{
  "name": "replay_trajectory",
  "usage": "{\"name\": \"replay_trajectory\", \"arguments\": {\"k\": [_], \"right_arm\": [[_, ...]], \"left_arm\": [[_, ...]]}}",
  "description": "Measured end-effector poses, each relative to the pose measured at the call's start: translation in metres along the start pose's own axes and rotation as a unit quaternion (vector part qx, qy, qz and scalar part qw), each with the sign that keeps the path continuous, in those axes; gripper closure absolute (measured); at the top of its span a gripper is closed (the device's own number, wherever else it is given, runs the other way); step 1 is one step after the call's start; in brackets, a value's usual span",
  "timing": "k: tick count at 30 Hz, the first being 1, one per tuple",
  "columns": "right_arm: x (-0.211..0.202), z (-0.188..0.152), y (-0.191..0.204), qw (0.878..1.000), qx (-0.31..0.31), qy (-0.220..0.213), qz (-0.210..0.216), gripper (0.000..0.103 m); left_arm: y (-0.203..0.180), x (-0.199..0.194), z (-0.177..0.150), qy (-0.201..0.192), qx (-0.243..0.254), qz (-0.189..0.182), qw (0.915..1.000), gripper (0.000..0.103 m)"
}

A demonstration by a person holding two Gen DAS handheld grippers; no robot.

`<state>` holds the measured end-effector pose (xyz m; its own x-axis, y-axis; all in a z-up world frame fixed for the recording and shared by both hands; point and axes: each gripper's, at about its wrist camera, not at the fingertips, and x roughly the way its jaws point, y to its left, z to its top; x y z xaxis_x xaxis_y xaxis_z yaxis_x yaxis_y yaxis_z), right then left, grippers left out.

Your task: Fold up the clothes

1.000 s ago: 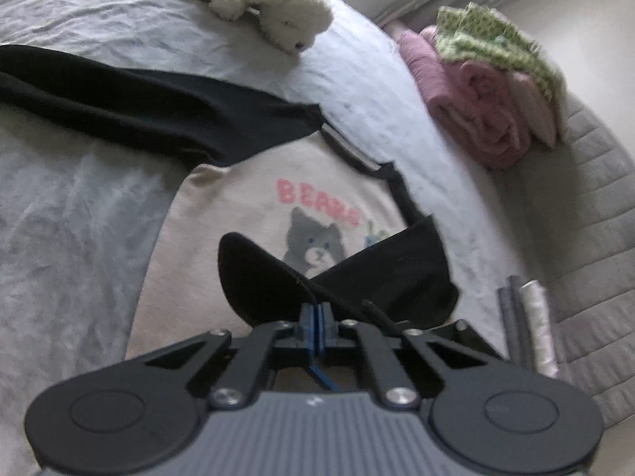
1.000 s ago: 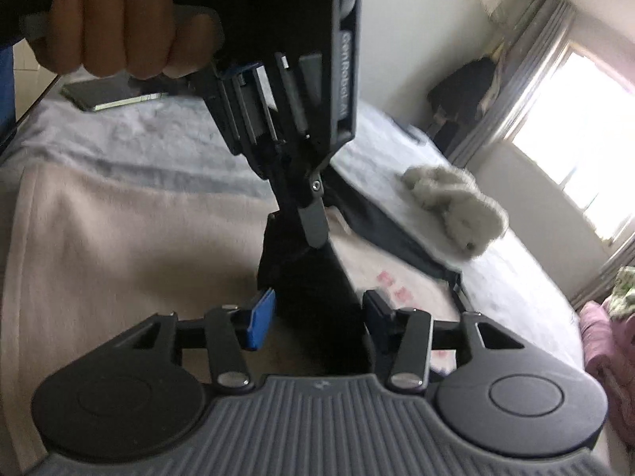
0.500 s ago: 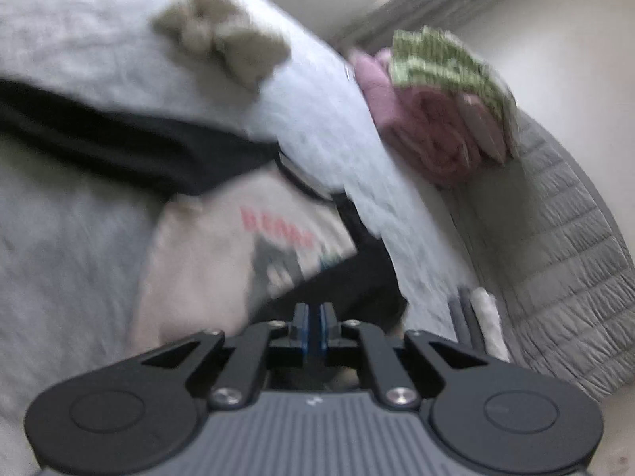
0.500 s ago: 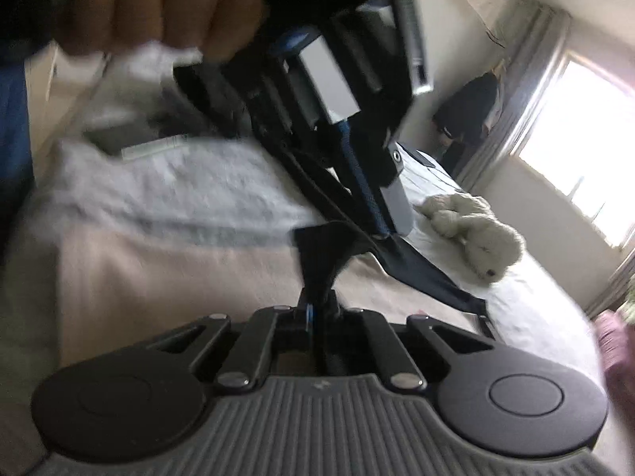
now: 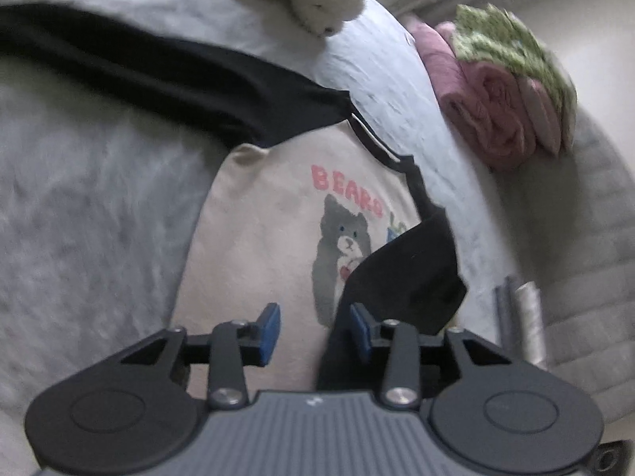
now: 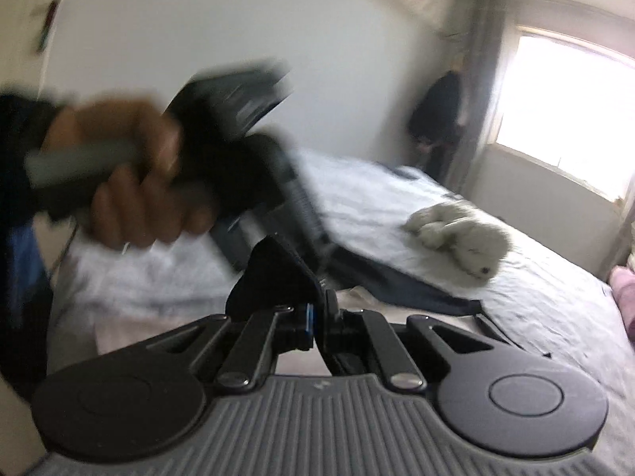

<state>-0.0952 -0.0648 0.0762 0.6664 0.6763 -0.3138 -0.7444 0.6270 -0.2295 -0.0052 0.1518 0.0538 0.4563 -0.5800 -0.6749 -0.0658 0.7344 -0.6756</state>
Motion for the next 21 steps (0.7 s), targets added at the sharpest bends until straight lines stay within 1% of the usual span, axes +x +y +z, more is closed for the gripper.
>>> {"name": "replay_trajectory", "arguments": {"k": [3,6,7,12,15,16,17,18,19,21], "right_arm": [[-0.003,0.001,-0.004,1.0,0.001,-0.004,-0.007,0.099],[-0.005,0.001,-0.002,1.0,-0.004,-0.009,-0.017,0.099],[-0.006,0.002,-0.003,1.0,-0.002,-0.014,-0.021,0.099],[-0.007,0.002,-0.011,0.997,0.022,-0.027,-0.066,0.1],[-0.005,0.002,-0.013,0.997,0.035,-0.028,-0.065,0.099],[-0.005,0.002,-0.012,0.997,0.035,-0.028,-0.063,0.099],[-0.005,0.002,-0.01,0.997,0.034,-0.029,-0.061,0.099],[-0.005,0.002,-0.009,0.997,0.033,-0.03,-0.06,0.1],[-0.005,0.002,-0.008,0.997,0.031,-0.03,-0.057,0.1],[-0.005,0.002,-0.006,0.998,0.026,-0.028,-0.053,0.099]], "left_arm": [[0.0,0.003,-0.002,0.006,-0.01,-0.01,0.9999,0.058],[0.001,0.003,-0.003,0.008,-0.034,-0.043,0.9985,0.053],[0.002,0.002,-0.003,0.006,-0.045,-0.054,0.9975,0.05],[0.007,0.005,-0.008,0.003,-0.108,-0.096,0.9895,0.047],[0.007,0.01,-0.011,0.004,-0.127,-0.113,0.9855,0.045],[0.005,0.008,-0.011,0.0,-0.123,-0.114,0.9858,0.046],[0.003,0.006,-0.01,-0.007,-0.115,-0.112,0.9869,0.048],[0.0,0.003,-0.01,-0.013,-0.107,-0.111,0.9879,0.054],[-0.002,0.0,-0.01,-0.02,-0.099,-0.11,0.9888,0.073],[-0.006,-0.006,-0.008,-0.035,-0.08,-0.102,0.991,0.091]]}}
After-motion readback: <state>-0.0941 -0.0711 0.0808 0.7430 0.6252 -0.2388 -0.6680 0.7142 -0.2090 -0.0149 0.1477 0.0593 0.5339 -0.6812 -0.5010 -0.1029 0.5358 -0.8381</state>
